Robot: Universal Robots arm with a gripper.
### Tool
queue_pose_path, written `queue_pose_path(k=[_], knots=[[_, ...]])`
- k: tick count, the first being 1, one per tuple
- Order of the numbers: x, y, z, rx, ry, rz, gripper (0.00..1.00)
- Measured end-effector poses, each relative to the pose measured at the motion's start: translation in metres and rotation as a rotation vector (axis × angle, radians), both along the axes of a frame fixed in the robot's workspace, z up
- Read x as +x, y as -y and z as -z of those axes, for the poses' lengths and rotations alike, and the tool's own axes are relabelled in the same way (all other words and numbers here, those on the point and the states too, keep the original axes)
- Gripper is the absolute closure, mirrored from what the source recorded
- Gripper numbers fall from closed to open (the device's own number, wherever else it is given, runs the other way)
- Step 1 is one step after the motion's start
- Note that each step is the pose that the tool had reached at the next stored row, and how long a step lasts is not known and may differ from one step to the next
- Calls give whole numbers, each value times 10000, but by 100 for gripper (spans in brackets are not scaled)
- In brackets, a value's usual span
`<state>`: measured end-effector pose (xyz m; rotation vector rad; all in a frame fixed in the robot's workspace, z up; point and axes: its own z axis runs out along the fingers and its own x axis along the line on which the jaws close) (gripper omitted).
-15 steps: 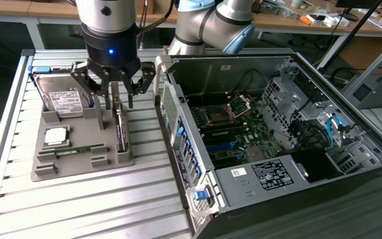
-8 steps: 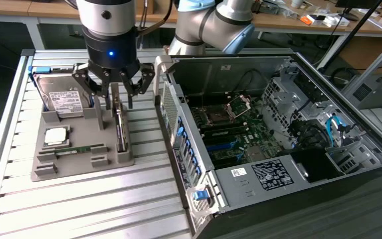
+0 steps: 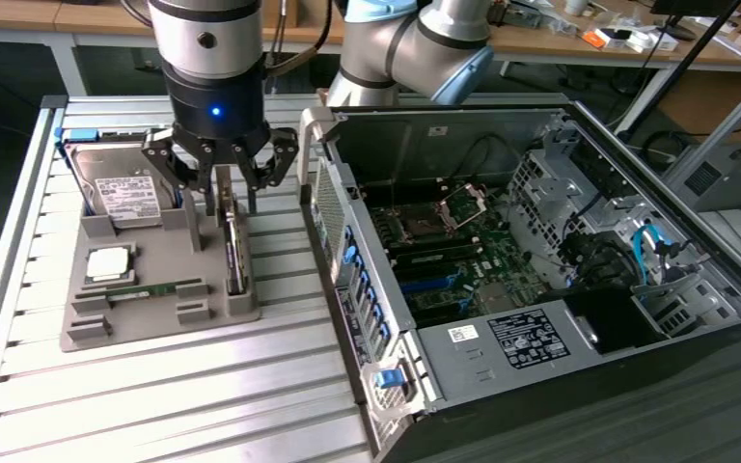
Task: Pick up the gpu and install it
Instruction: 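Pick up the gpu and move the gpu toward the slot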
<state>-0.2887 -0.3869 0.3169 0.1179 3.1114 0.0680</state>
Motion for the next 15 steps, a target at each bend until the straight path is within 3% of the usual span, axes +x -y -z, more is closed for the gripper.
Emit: queue_pose_path(k=[3,9,15], knots=[[-2,-10,36,-1,-1,1,52],[-14,-72,81,1,1,1,52],[-14,-89,129,0,0,0,52]])
